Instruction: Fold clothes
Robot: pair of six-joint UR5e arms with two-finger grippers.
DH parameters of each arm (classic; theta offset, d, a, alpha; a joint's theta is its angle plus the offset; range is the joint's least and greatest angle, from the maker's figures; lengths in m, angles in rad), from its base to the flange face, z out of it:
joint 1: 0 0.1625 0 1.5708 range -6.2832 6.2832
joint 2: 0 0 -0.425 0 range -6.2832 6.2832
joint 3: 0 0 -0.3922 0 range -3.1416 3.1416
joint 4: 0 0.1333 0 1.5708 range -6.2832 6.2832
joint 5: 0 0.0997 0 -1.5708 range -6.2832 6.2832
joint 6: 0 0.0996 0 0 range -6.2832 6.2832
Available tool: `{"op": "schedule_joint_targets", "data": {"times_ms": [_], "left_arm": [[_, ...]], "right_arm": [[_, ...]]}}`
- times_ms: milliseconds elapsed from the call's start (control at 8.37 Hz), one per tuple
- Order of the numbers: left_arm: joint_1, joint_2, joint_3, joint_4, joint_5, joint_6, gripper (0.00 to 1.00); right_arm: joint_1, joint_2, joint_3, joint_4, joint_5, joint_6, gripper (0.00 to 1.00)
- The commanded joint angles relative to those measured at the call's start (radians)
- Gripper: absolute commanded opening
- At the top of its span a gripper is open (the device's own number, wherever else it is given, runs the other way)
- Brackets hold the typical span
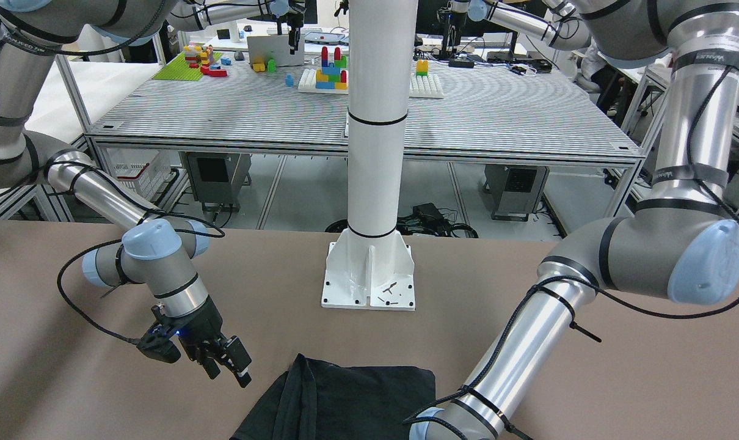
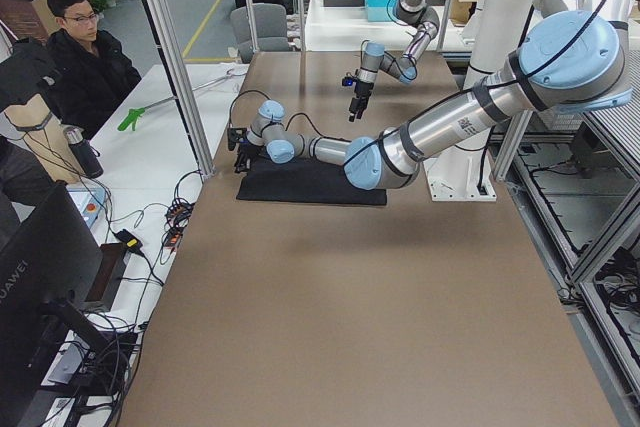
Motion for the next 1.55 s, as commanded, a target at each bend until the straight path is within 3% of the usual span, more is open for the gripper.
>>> {"op": "schedule_joint_targets", "data": {"times_ms": [0,358,478,597,836,955,1433], "left_arm": [[-0.059,0.232,-0.236,0.007,-0.008,0.032,0.94],[-0.037,0.398,-0.441,0.042,-0.019,0.011,0.94],[-0.036,0.45,-0.515,0.055,-0.021,0.007,0.94],[-0.011,0.493,-0.566,0.054,-0.019,-0.006,0.94],[-0.007,0.536,-0.64,0.056,-0.018,-0.019,0.94],[-0.004,0.542,-0.645,0.056,-0.018,-0.019,0.94],[0.006,0.527,-0.634,0.057,-0.071,-0.017,0.94]], "right_arm": [[-0.018,0.192,-0.044,-0.159,-0.039,-0.199,0.95],[-0.145,0.278,-0.052,-0.27,-0.179,-0.236,0.92],[-0.168,0.31,-0.053,-0.307,-0.185,-0.279,0.85],[-0.212,0.349,-0.049,-0.392,-0.188,-0.33,0.72],[-0.248,0.352,-0.049,-0.43,-0.188,-0.487,0.43],[-0.266,0.348,-0.061,-0.431,-0.19,-0.555,0.39],[-0.263,0.348,-0.101,-0.457,-0.217,-0.725,0.47]]}}
